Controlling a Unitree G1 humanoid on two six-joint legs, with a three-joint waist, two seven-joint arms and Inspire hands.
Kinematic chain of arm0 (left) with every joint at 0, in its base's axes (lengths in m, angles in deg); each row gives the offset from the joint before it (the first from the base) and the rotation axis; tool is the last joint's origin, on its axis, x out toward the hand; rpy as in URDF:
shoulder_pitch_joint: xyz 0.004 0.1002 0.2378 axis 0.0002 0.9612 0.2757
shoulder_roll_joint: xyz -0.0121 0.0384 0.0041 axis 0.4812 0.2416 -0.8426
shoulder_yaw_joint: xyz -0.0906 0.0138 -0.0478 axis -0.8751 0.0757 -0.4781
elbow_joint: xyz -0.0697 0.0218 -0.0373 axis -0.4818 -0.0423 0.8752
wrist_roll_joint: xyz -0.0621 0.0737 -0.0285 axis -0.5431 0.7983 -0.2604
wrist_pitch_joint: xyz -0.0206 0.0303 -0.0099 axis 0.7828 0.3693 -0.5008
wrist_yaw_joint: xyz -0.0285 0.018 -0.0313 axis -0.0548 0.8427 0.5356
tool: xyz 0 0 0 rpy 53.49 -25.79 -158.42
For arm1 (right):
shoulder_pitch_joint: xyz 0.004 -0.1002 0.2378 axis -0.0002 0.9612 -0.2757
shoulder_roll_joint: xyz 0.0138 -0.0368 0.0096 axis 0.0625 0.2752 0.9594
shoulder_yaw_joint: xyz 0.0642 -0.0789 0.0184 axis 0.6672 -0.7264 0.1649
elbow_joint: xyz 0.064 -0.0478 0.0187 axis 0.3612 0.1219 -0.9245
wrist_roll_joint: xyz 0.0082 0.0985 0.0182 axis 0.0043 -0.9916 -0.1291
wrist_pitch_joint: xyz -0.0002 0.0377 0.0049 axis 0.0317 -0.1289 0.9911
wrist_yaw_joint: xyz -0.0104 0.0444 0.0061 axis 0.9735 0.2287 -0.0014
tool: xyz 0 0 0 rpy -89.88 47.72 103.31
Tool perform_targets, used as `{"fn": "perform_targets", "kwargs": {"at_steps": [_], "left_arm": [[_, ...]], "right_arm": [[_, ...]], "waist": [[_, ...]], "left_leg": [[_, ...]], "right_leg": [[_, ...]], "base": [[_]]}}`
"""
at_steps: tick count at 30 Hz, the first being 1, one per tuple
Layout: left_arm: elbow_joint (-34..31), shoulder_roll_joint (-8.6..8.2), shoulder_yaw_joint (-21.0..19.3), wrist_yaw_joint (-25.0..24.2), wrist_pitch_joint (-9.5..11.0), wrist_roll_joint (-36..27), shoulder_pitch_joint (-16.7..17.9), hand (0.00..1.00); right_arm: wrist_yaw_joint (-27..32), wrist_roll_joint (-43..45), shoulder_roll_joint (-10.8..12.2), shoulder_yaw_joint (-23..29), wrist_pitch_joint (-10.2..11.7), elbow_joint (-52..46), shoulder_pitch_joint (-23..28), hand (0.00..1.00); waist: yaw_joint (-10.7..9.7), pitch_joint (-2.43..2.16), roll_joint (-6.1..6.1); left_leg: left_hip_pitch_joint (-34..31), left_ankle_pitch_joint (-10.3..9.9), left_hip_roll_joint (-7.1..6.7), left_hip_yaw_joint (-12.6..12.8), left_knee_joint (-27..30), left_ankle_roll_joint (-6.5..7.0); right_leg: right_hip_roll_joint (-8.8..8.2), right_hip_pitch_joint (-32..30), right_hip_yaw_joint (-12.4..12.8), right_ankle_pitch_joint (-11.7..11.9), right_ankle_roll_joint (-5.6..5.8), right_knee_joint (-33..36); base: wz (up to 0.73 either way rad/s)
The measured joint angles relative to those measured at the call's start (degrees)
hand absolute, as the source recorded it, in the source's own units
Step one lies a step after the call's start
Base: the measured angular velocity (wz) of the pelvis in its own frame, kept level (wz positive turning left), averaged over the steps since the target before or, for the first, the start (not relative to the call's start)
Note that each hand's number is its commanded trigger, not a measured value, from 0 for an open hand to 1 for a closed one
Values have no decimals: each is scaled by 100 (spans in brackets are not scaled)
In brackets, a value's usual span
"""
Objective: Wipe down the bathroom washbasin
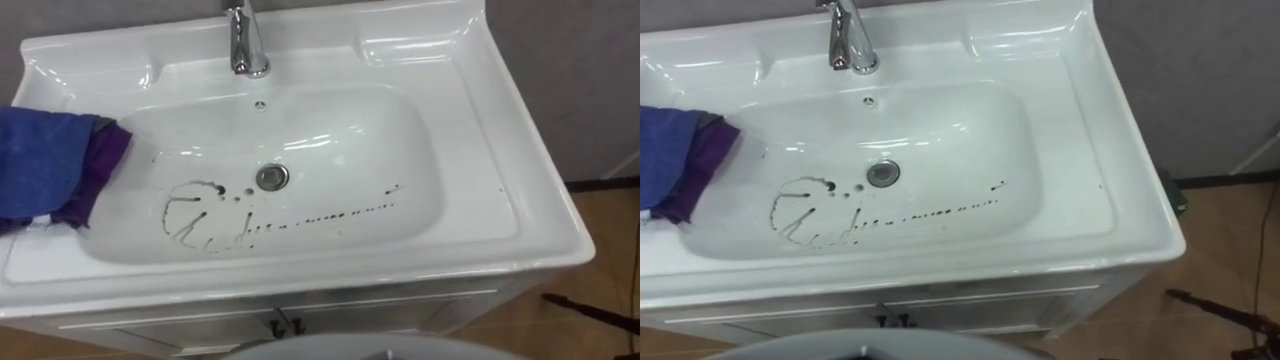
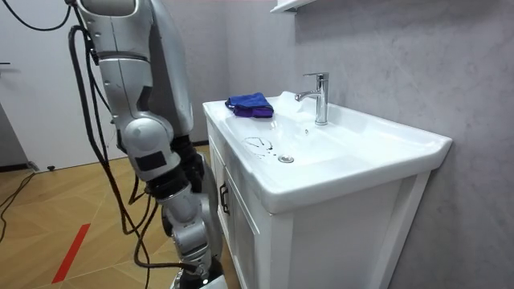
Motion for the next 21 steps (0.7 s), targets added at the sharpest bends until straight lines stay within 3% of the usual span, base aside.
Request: {"fn": "perform_targets", "kwargs": {"at_steps": [4, 9, 11, 14, 17, 21], "left_arm": [[-198, -1, -329, 560, 38, -383, -39, 0], [-805, 4, -1068, 1390, 228, -668, -86, 0], [-1044, 6, -1128, 1709, 243, -648, -91, 0], [-1533, 41, -1251, 2132, 262, -599, -103, 0], [-1969, 128, -1555, 2412, 352, -598, -151, 0], [-2830, 403, -1887, 2925, 411, -598, -250, 0]], "right_arm": [[20, -37, -4, 3, 18, -13, -48, 0], [11, 32, -89, 14, 122, -68, -39, 0], [24, 31, -162, 22, 132, -158, -16, 0], [50, -28, -224, 15, 125, -252, 13, 0], [64, 11, -244, 188, 140, -353, 9, 0], [186, 14, -315, 460, 118, -413, 76, 0]], "waist": [[117, -21, -1], [280, -43, 48], [315, -67, 106], [437, -67, 111], [470, -72, 124], [602, -83, 174]], "left_leg": [[-72, 0, -33, -179, 83, 0], [-191, 17, -59, -329, 145, -5], [-211, 18, -60, -353, 160, -6], [-196, 23, -68, -389, 138, -14], [-200, 29, -101, -491, 133, -24], [-295, 45, -150, -696, 157, -45]], "right_leg": [[-12, 17, -147, -1, -1, -9], [-14, 25, -288, -7, -6, -53], [-16, 10, -334, -7, -7, -58], [-16, 65, -377, -12, -14, -85], [-19, 78, -426, -41, -17, -92], [-24, -10, -521, -49, -22, -86]], "base": [[20], [16], [13], [6], [10], [12]]}}
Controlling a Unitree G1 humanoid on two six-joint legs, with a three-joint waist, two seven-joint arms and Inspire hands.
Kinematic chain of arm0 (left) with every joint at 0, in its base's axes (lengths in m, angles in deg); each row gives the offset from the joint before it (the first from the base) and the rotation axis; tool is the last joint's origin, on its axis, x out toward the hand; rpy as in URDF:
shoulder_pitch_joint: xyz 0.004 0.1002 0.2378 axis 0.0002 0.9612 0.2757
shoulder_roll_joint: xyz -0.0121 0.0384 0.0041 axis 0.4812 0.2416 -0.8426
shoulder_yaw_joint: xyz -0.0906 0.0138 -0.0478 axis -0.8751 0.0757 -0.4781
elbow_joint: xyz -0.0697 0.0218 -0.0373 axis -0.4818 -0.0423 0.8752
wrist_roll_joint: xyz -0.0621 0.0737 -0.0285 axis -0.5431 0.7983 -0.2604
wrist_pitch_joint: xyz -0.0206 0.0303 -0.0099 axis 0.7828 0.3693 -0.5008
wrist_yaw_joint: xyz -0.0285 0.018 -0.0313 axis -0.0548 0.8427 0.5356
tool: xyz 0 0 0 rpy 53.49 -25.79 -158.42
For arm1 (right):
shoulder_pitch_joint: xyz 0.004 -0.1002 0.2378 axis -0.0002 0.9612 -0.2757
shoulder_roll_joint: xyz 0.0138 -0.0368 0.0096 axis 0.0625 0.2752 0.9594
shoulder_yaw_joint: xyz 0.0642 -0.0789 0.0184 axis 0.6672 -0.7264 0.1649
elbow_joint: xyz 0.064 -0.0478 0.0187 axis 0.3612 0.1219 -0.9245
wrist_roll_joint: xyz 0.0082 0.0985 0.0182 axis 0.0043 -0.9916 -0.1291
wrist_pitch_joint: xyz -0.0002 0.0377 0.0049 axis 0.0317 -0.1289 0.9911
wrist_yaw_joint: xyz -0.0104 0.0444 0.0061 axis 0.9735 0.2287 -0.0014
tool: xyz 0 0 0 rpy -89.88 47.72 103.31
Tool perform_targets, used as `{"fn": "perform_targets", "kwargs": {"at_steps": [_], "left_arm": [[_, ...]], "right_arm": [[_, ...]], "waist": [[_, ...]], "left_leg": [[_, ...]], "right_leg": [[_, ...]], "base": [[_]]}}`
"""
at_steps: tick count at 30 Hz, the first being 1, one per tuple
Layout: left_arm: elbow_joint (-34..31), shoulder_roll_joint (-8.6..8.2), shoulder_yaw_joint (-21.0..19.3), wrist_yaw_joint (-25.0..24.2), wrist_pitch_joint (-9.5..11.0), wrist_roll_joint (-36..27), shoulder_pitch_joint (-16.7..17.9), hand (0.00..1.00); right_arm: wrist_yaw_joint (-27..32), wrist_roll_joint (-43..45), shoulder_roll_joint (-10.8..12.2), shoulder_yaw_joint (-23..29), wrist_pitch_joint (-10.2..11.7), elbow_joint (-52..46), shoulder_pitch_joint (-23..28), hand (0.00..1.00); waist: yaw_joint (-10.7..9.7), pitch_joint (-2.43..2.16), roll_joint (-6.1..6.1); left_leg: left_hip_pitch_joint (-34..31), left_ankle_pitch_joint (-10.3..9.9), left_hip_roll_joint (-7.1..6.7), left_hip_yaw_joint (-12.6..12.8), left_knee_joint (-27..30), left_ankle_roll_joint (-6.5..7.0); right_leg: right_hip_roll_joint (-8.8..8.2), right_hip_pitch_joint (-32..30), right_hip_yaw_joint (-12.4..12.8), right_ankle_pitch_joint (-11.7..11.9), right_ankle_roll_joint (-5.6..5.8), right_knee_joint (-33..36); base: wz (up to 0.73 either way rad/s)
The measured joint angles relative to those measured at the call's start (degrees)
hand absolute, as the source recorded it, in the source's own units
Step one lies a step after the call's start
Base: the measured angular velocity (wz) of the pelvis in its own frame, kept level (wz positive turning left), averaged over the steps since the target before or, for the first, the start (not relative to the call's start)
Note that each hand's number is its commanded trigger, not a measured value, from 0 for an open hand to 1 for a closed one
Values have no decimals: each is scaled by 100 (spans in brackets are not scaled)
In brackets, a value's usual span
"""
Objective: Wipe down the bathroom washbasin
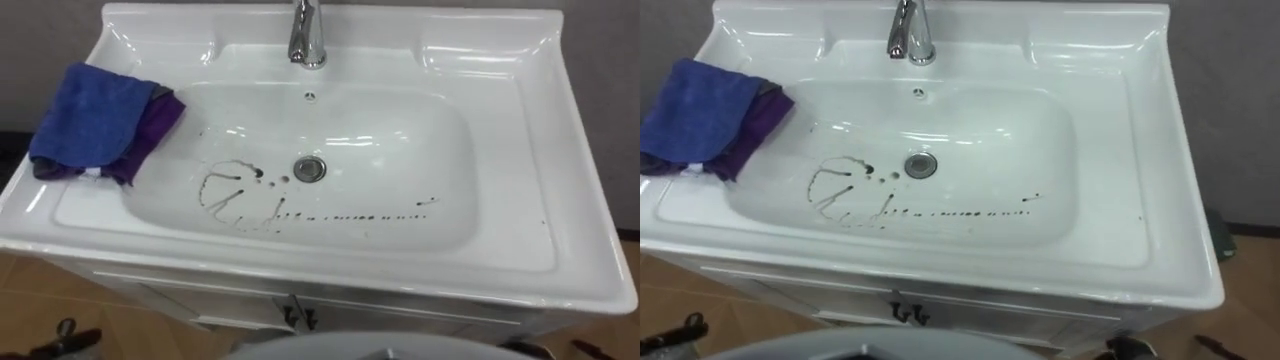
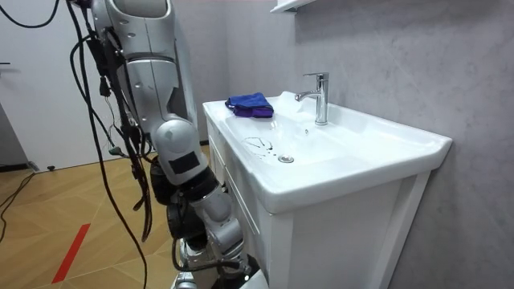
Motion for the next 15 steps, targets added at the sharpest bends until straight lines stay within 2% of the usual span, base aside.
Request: {"fn": "perform_targets", "kwargs": {"at_steps": [2, 3, 4, 6, 7, 10, 12, 15], "left_arm": [[-282, 169, -243, 257, 50, -11, -73, 0], [-559, 239, -401, 459, 53, -68, -169, 0], [-713, 269, -455, 554, 53, -99, -213, 0], [-1100, 507, -561, 866, 67, -125, -237, 0], [-1169, 564, -599, 905, 67, -125, -258, 0], [-1278, 771, -1074, 1092, 202, -121, -488, 0], [-1330, 974, -1226, 1250, 253, -135, -526, 0], [-1634, 1039, -1238, 1425, 366, -227, -550, 0]], "right_arm": [[31, 0, -29, -7, 7, -10, 59, 0], [44, 1, -56, -7, 3, -40, 135, 0], [59, 1, -70, -3, 2, -62, 176, 0], [80, 0, -143, 4, -43, -153, 204, 0], [81, 0, -161, 4, -46, -179, 223, 0], [73, 21, -243, 8, -39, -279, 316, 0], [71, 21, -308, 7, 9, -281, 328, 0], [85, 48, -334, 4, 14, -264, 326, 0]], "waist": [[39, -10, 22], [123, -12, 52], [140, -9, 68], [221, -46, 160], [236, -48, 185], [277, -37, 263], [278, -30, 311], [285, -19, 324]], "left_leg": [[1, 1, -7, -17, -5, -2], [-5, 1, -7, -10, 3, -2], [-13, 0, -9, -9, 9, -2], [-79, 0, -8, -6, 9, -2], [-86, 0, -8, -6, 8, -2], [-69, 1, -21, 4, 5, -1], [-72, 1, -20, 1, 7, -1], [-75, 4, -22, 5, 7, -2]], "right_leg": [[-1, 2, -7, -4, -3, -3], [-3, 0, -5, -5, -3, -11], [-5, -3, -5, -5, -3, -13], [-7, -81, 5, -5, -4, 8], [-7, -92, 4, -4, -5, 11], [-41, -123, 8, -42, -7, 116], [-36, -119, 7, -42, -6, 104], [-35, -123, 11, -43, -6, 109]], "base": [[5], [0], [0], [-4], [-4], [-1], [0], [0]]}}
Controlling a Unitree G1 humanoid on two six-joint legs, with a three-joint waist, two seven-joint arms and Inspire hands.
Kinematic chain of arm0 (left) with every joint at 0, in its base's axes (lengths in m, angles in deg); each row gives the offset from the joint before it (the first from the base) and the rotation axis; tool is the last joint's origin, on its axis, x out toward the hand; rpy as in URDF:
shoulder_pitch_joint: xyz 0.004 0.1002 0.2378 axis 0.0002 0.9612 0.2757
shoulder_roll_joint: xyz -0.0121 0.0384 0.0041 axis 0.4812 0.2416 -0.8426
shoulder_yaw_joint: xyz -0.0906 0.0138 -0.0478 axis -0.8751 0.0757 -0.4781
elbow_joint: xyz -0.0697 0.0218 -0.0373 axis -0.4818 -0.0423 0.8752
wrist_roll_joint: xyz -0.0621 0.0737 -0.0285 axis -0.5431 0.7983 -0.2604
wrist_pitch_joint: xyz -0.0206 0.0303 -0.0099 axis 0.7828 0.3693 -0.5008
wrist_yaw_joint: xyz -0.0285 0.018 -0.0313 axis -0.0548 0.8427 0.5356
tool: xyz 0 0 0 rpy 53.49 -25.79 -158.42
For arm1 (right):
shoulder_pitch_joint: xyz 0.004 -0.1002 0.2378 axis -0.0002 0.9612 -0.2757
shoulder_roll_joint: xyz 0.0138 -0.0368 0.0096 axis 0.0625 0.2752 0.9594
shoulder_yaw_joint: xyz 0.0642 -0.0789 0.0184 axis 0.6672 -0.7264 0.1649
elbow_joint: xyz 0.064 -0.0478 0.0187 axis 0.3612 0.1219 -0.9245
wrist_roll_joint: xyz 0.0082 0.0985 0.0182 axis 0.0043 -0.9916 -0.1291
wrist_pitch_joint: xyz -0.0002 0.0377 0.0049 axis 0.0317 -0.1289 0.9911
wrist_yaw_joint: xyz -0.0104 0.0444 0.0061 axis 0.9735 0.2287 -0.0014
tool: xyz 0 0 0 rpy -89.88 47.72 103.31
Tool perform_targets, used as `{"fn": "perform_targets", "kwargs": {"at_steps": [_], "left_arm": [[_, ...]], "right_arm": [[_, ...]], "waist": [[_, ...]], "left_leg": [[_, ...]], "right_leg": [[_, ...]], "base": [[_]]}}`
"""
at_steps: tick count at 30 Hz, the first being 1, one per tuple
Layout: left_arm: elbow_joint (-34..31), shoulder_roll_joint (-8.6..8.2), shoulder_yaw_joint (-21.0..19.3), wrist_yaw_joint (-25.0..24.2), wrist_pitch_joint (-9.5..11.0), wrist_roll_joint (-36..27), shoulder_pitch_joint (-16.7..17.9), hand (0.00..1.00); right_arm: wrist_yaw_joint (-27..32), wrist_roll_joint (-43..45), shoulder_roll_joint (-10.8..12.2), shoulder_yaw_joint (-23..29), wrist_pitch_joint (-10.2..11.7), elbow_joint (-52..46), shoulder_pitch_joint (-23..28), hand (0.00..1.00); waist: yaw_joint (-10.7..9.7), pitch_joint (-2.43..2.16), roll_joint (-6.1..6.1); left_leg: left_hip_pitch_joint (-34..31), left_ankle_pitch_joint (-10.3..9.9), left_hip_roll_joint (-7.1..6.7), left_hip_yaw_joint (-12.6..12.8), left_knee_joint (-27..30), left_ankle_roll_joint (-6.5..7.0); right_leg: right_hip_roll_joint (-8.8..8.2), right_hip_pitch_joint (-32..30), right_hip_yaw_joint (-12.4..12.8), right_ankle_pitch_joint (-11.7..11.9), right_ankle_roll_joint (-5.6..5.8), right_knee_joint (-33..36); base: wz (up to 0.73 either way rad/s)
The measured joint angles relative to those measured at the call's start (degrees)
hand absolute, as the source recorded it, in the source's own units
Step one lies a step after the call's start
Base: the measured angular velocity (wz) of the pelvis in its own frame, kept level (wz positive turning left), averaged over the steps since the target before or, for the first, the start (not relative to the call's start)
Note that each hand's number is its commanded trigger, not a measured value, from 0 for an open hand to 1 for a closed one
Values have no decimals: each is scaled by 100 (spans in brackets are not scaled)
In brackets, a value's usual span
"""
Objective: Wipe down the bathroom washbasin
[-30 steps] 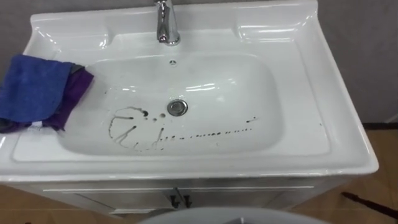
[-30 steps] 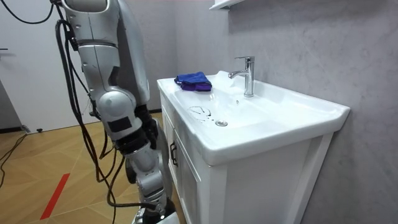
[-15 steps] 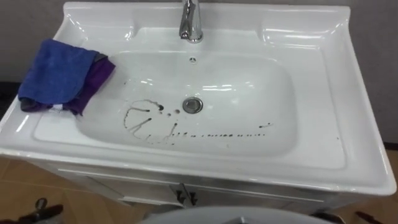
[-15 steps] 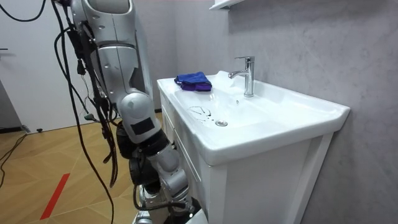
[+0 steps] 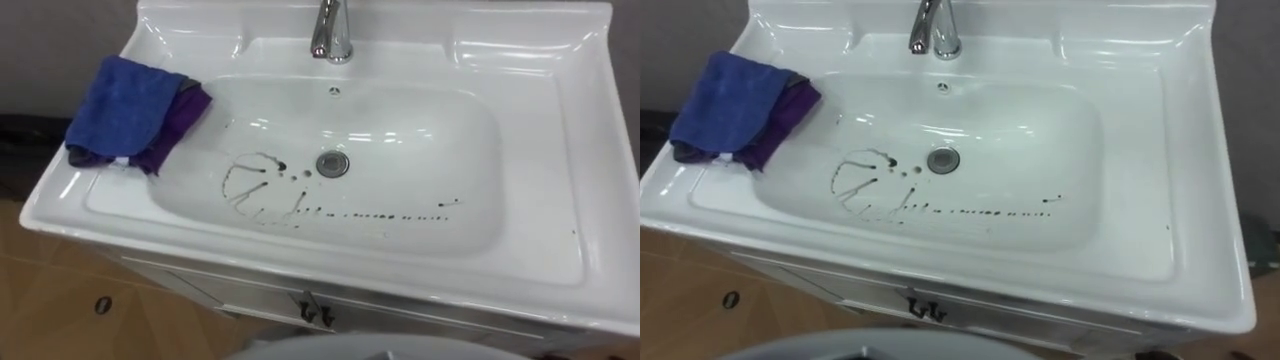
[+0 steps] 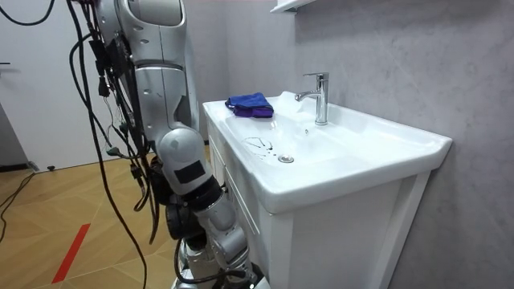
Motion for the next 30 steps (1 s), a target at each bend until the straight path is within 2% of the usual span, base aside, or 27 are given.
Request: {"fn": "perform_targets", "kwargs": {"at_steps": [8, 10, 13, 14, 16, 18, 21, 24, 30], "left_arm": [[-362, 36, 9, 20, 124, -49, -170, 0], [-492, 45, 35, 19, 193, -49, -196, 0], [-942, 55, 345, 3, 422, 93, -100, 0], [-1013, 36, 404, -9, 486, 199, -43, 0], [-1266, -130, 624, -12, 662, 598, 192, 0], [-1343, -435, 1106, 5, 821, 1300, 374, 0], [-1299, -657, 1532, -8, 828, 1836, 472, 0], [-1287, -812, 1895, -118, 890, 2168, 734, 0], [-1287, -913, 2408, -284, 954, 2370, 814, 0]], "right_arm": [[-62, 27, -2, -27, 162, -29, 54, 0], [-95, 23, -3, -24, 214, -36, 45, 0], [-154, 248, 2, -23, 443, -31, 45, 0], [-153, 305, 2, -12, 488, -22, 39, 0], [-133, 370, 4, -16, 594, -2, 33, 0], [-130, 378, 40, -28, 642, 31, 38, 0], [-142, 361, 75, -181, 691, 123, 35, 0], [-155, 290, 66, -254, 717, 195, 115, 0], [-244, 144, 61, -455, 754, 215, 77, 0]], "waist": [[-8, 9, 1], [-2, 39, 12], [-152, 131, 15], [-154, 140, 4], [-270, 158, -4], [-383, 137, -22], [-456, 117, -73], [-477, 69, -136], [-496, 79, -243]], "left_leg": [[3, 3, 18, 60, -4, 0], [10, 3, 16, 74, -7, 0], [-4, 3, 12, 52, 6, 2], [-13, 5, 13, 61, 1, 4], [-13, 10, 15, 64, -6, 13], [-14, 18, 5, 28, -6, 25], [-6, 19, 8, 33, -17, 24], [89, 18, 9, 49, -97, 24], [94, 18, 11, 50, -98, 24]], "right_leg": [[2, -39, 79, -1, -3, 26], [1, -56, 122, -2, -3, 50], [-4, -66, 127, -5, 1, 81], [-7, -85, 128, -5, 1, 91], [-16, -96, 145, -7, 4, 93], [-36, -82, 84, -17, 23, 94], [-36, -83, 84, -17, 20, 94], [-36, -35, 123, -18, 19, 84], [-32, -41, 170, -18, 18, 81]], "base": [[-3], [-9], [2], [-5], [-1], [11], [-1], [-8], [-2]]}}
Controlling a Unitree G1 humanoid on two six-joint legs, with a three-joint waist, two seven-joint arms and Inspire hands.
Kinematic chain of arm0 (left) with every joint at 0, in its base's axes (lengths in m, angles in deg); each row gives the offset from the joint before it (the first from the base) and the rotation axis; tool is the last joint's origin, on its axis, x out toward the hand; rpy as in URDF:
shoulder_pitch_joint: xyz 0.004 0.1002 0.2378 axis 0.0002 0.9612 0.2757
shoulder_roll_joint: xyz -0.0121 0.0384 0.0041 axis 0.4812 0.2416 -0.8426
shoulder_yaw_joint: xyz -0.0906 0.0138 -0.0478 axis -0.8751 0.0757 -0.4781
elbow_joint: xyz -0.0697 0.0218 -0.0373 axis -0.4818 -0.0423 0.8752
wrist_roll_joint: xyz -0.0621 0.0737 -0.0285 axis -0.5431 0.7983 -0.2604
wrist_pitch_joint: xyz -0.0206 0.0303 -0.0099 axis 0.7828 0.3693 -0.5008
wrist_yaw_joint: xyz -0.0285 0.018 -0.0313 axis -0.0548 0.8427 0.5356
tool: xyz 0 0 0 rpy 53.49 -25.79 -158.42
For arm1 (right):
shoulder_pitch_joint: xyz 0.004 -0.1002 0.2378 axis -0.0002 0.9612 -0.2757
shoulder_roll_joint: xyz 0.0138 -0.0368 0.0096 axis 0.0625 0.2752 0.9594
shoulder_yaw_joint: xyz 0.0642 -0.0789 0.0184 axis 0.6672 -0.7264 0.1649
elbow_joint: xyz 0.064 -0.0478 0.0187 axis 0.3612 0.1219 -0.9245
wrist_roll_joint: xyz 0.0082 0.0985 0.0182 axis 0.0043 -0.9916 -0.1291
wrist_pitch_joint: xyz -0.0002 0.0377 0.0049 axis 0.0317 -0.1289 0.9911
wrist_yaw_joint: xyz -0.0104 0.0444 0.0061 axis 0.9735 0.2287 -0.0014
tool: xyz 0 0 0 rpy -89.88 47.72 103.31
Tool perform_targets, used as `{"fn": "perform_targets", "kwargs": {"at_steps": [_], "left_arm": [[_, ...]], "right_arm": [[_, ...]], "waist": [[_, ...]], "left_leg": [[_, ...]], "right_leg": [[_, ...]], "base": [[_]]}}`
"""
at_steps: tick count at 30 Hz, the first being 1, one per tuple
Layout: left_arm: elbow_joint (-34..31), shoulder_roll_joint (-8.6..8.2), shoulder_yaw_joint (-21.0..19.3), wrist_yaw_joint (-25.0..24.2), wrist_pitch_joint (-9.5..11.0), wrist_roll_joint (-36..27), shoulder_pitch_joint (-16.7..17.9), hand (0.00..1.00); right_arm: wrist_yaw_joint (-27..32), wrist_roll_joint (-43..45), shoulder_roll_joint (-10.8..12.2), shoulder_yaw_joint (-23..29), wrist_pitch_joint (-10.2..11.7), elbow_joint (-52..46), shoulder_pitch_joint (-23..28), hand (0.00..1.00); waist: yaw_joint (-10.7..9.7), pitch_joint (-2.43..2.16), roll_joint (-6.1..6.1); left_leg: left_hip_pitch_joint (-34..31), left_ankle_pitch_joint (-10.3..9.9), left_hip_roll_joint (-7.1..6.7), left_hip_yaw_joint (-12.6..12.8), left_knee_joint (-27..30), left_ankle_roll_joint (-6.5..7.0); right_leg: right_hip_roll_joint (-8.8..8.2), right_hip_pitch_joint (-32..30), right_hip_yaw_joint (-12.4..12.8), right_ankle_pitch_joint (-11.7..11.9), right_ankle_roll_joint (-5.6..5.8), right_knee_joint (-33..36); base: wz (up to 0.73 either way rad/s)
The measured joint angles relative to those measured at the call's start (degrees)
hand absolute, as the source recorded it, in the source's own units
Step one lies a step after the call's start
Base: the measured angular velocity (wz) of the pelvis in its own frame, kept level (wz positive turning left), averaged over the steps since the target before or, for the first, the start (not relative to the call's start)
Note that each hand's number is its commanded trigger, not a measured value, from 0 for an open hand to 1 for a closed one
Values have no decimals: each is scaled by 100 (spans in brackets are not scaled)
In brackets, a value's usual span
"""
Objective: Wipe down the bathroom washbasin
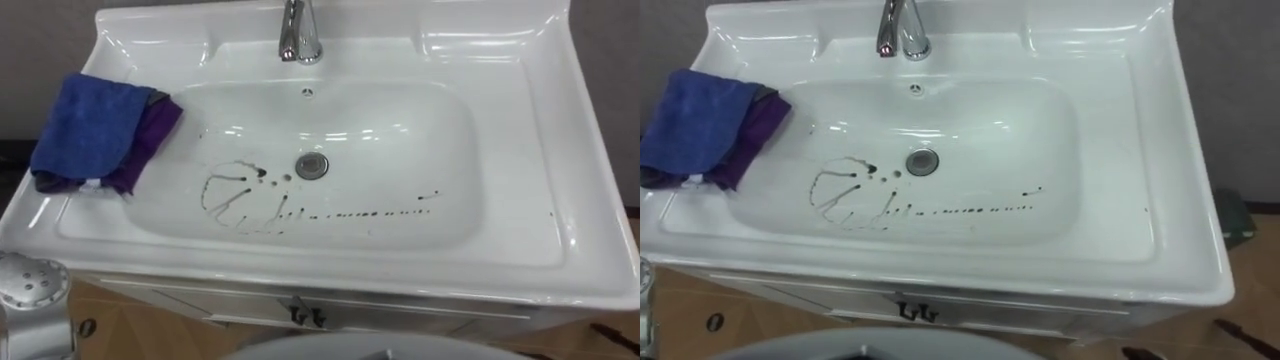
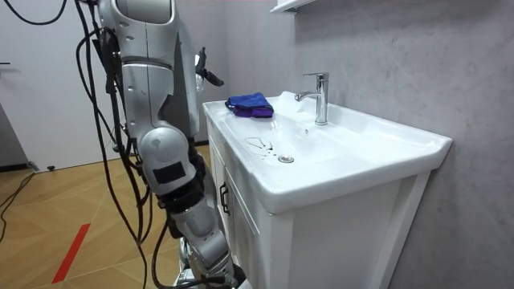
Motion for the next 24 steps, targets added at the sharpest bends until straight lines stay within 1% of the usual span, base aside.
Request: {"fn": "perform_targets", "kwargs": {"at_steps": [7, 9, 11, 17, 20, 24], "left_arm": [[-4, -7, 56, -131, 109, -3, -1, 0], [-27, -68, 61, -212, 128, -3, 5, 0], [-36, -93, 94, -240, 138, -3, 5, 0], [-42, -99, 149, -370, 179, -5, 5, 0], [-53, -99, 148, -466, 211, -6, 5, 0], [-277, -106, 143, -650, 222, -13, 3, 0]], "right_arm": [[-27, 2, 68, -20, 2, 3, -2, 0], [-24, -12, 110, -19, 1, 5, 7, 0], [-21, -55, 136, -19, 1, 5, -3, 0], [-4, -187, 153, -11, 2, 12, -19, 0], [-3, -185, 188, -10, 2, 37, -19, 0], [-10, -177, 227, -7, 32, 61, -23, 0]], "waist": [[-18, 4, -39], [-19, 7, -35], [-20, 7, -36], [-40, 1, -30], [-48, -4, -23], [-144, 4, -34]], "left_leg": [[50, 0, 2, 16, -1, 0], [84, -1, 2, 19, 4, 0], [83, -1, 4, 18, 5, 0], [94, -1, 7, 44, 3, 0], [128, -1, 8, 101, -6, 0], [132, -1, 13, 156, -6, 0]], "right_leg": [[1, 37, 43, 0, 1, 7], [3, 83, 50, 0, 1, -7], [7, 81, 50, 0, 0, -5], [12, 71, 104, 2, -1, -1], [15, 93, 144, 3, -1, -10], [16, 103, 170, 3, -1, -28]], "base": [[-1], [0], [0], [-3], [-5], [-2]]}}
